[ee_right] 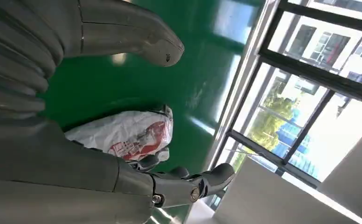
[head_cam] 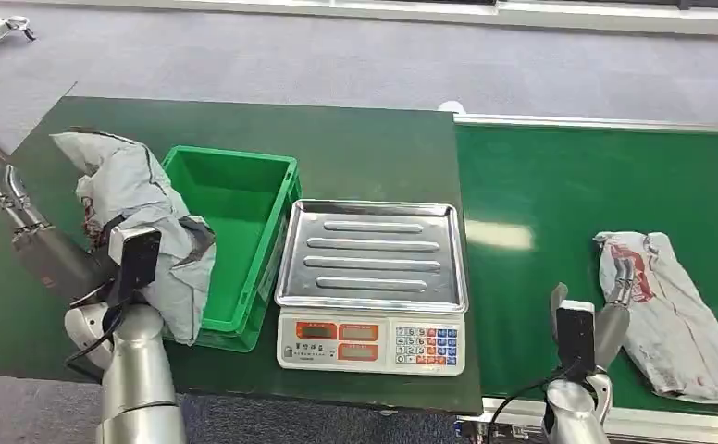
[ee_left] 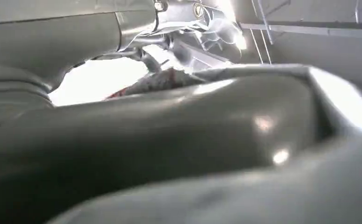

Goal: Moved the parcel from conveyor to table for the left to box.

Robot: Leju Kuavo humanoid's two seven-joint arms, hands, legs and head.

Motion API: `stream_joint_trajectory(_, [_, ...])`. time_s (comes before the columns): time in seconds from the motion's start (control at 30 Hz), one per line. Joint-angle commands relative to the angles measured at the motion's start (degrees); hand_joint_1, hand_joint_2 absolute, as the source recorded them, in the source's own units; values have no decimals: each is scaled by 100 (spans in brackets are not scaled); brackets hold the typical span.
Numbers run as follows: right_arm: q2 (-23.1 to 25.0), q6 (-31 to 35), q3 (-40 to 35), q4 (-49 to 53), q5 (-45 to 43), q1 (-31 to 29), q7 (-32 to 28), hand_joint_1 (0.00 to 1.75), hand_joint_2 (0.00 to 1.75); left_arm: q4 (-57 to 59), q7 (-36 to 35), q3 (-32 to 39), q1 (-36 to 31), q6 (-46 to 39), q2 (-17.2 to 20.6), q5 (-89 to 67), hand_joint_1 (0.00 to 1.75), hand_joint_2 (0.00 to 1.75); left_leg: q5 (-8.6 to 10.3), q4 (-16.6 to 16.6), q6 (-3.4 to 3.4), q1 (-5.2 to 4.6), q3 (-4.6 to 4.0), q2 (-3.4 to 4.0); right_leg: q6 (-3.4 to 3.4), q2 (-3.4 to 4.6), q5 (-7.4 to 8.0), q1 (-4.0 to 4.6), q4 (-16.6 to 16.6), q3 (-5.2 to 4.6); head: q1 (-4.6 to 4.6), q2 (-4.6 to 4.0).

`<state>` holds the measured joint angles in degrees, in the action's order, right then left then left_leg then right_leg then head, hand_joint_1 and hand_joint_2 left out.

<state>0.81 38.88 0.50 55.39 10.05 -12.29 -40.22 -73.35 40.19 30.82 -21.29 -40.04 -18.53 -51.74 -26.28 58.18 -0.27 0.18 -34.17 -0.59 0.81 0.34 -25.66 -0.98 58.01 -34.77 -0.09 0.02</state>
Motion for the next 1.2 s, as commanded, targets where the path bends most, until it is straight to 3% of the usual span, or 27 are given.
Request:
stream_joint_trajectory(0.03, [-73, -23, -130, -323, -17, -178, 22, 0, 175, 57, -19, 175, -189, 4, -147, -86, 0, 0, -1, -2, -1, 4, 6, 2, -4, -4, 0, 6, -6, 9, 2, 0])
stream_joint_trajectory(0.3, [-109, -29, -128, -213, 43, -62, 22, 0, 175, 24, -63, -173, -115, 4, -147, -372, 0, 0, -1, -7, 0, 6, 14, -4, -4, -12, -2, 7, -13, 20, 2, 0])
stream_joint_trajectory(0.43, [41, -216, 221, -101, 427, 10, 22, 0, 175, 107, -584, -615, -36, 4, -147, -1025, 0, 0, 2, 0, -1, 3, 0, -14, -3, -19, -3, 4, -3, 6, 0, 0])
stream_joint_trajectory(0.53, [-70, -166, 58, -153, 322, -16, 22, 0, 175, -396, -2151, -1664, 268, 4, -147, -2863, 0, 0, 1, -2, 0, 3, 4, -13, -2, -18, -3, 4, -7, 9, 0, 0])
stream_joint_trajectory(0.57, [-86, -159, 38, -194, 316, -45, 22, 0, 175, -193, -3823, -3060, 344, 4, 891, -3826, 0, 0, 1, -4, 1, 4, 7, -18, -3, -26, -4, 6, -12, 16, 0, 0])
stream_joint_trajectory(0.6, [-99, -172, 51, -254, 309, -102, 22, 0, 175, 263, -5983, -4987, -79, 4, 1876, -3826, 0, 0, 0, 0, 1, 4, 2, -10, -2, -17, -2, 5, -6, 7, 2, 0])
stream_joint_trajectory(0.63, [-139, -220, 73, -270, 310, -124, 22, 0, 175, 1017, -7322, -6264, -605, 4, 2342, -3826, 0, 0, 4, -3, -2, 2, -1, -11, -4, -17, -1, 3, -4, 2, 0, 0])
stream_joint_trajectory(0.67, [-139, -220, 73, -270, 310, -124, 22, 0, 175, 1017, -7322, -6264, -605, 4, 2342, -3826, 0, 0, 4, -10, -3, 2, 8, -12, -7, -20, -2, 4, -11, 12, 2, 0])
stream_joint_trajectory(0.7, [-139, -220, 73, -270, 310, -124, 22, 0, 175, 1017, -7322, -6264, -605, 4, 2342, -3826, 0, 0, 21, 9, -4, 12, -33, -81, -7, -88, -5, 13, 3, -3, 0, 0])
stream_joint_trajectory(0.83, [-139, -220, 73, -270, 310, -124, 22, 0, 175, 1017, -7322, -6264, -605, 4, 2342, -3826, 0, 0, 14, -5, -15, 6, -9, -3, -15, -9, 18, 8, -9, -12, 0, 0])
stream_joint_trajectory(0.87, [-139, -220, 73, -270, 310, -124, 22, 0, 175, 1017, -7322, -6264, -605, 4, 2342, -3826, 0, 0, 13, -4, -12, 1, -10, -8, -10, -13, 14, 2, -4, -13, -2, 0])
stream_joint_trajectory(0.9, [-126, -247, 101, -390, 324, -239, 22, 0, 175, 1694, -7873, -6867, -854, 4, 2273, -3826, 0, 0, 14, -8, -13, 6, -4, -15, -11, -23, 13, 8, -13, 0, 2, 0])
stream_joint_trajectory(0.97, [-128, -298, 143, -393, 361, -258, 22, 0, 175, 2011, -7913, -6860, -897, 4, 2128, -3826, 0, 0, 11, -8, -12, 5, 1, -4, -10, -11, 14, 7, -13, 0, 0, 0])
stream_joint_trajectory(1.1, [-175, -369, 121, -382, 391, -256, 22, 0, 175, 2850, -7371, -6246, -905, 4, 1747, -3826, 0, 0, 17, -21, -13, 1, 14, -5, -12, -14, 16, 3, -22, 11, 2, 0])
stream_joint_trajectory(1.2, [-158, -393, 149, -289, 470, -161, 22, 0, 175, 2754, -7308, -6112, -795, 4, 1774, -3826, 0, 0, 11, -3, -12, 4, -5, 7, -8, 1, 15, 5, -9, -8, 0, 0])
